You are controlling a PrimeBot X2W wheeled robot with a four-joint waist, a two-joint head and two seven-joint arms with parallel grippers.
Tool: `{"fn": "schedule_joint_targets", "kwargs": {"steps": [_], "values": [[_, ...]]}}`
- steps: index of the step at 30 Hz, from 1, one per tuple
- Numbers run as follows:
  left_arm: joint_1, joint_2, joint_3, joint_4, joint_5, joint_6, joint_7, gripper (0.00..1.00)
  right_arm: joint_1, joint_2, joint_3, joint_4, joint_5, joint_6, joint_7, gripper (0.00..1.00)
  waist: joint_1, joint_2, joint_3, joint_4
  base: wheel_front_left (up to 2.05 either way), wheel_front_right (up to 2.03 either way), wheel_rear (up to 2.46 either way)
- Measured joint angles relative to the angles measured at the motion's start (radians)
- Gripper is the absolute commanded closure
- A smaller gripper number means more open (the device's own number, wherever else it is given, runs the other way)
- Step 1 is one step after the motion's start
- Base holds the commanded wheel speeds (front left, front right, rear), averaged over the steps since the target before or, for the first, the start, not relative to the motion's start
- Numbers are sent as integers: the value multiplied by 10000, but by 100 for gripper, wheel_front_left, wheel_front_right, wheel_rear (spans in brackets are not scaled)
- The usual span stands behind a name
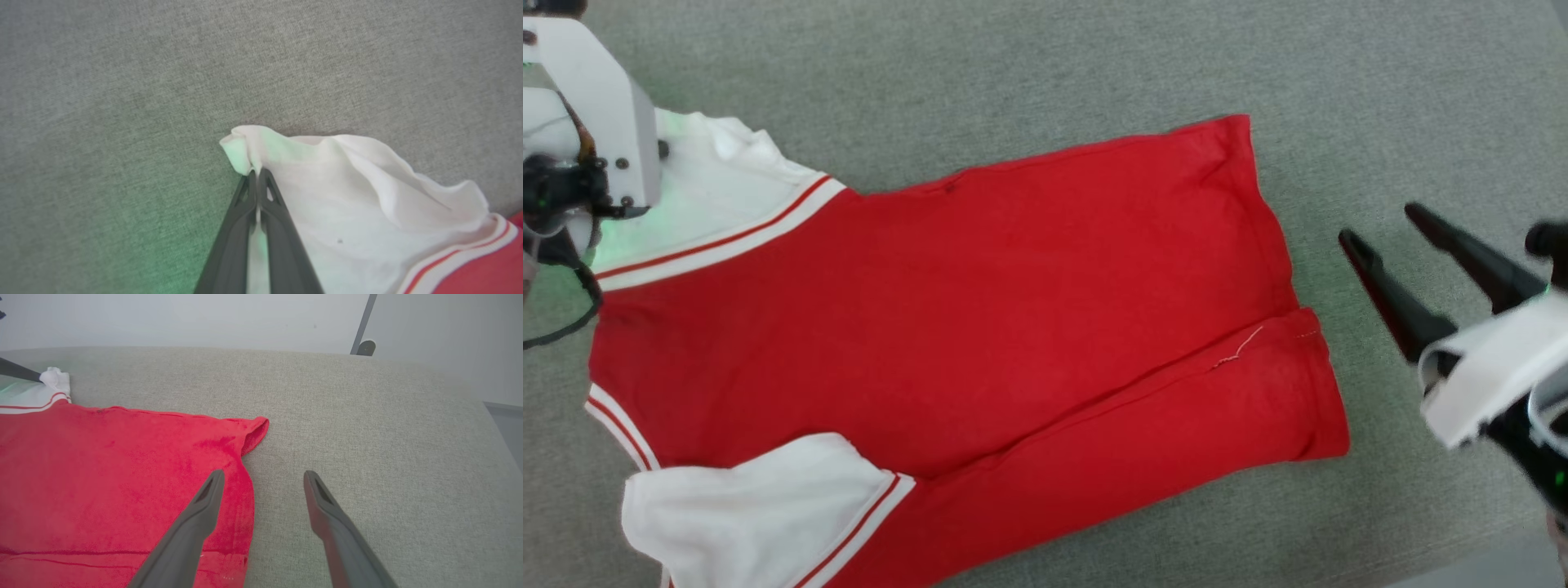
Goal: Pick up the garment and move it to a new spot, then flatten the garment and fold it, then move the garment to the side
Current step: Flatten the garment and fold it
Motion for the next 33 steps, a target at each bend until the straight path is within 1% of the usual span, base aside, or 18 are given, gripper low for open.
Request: {"fn": "schedule_joint_targets", "kwargs": {"steps": [6, 12, 18, 28, 29, 30, 31, 33], "values": [[-201, -263, -29, 205, 0, -150, -79, 100, -1810, -27, 303, 1168, 531, -2, 1463, 0, 0, 0, 100, 179, 0, 0, 0], [-467, -516, -36, 416, 4, -301, -163, 100, -3504, 40, 748, 2886, 851, -2, 2679, 0, 0, 0, 251, 376, 0, 0, 0], [-655, -775, -50, 614, 4, -422, -259, 100, -4884, 222, 1214, 4700, 1139, -2, 3181, 0, 0, 0, 381, 588, 0, 0, 0], [-937, -1145, -88, 1020, 2, -625, -374, 100, -6218, 690, 2019, 7354, 1342, -2, 3770, 0, 0, 0, 510, 835, 0, 0, 0], [-953, -1175, -94, 1060, 2, -662, -401, 100, -6334, 717, 2082, 7547, 1417, -2, 3858, 14, 0, 0, 516, 851, 0, 0, 0], [-963, -1198, -100, 1097, 2, -694, -416, 100, -6465, 723, 2130, 7752, 1463, -2, 3935, 82, 0, 0, 522, 868, 0, 0, 0], [-974, -1221, -100, 1135, 2, -706, -424, 100, -6567, 717, 2220, 7866, 1473, -2, 3952, 100, 0, -1, 526, 887, 0, 0, 0], [-1000, -1283, -98, 1237, -6, -765, -479, 100, -6728, 686, 2332, 8088, 1544, -2, 3950, 100, 0, 0, 526, 924, 0, 0, 0]]}}
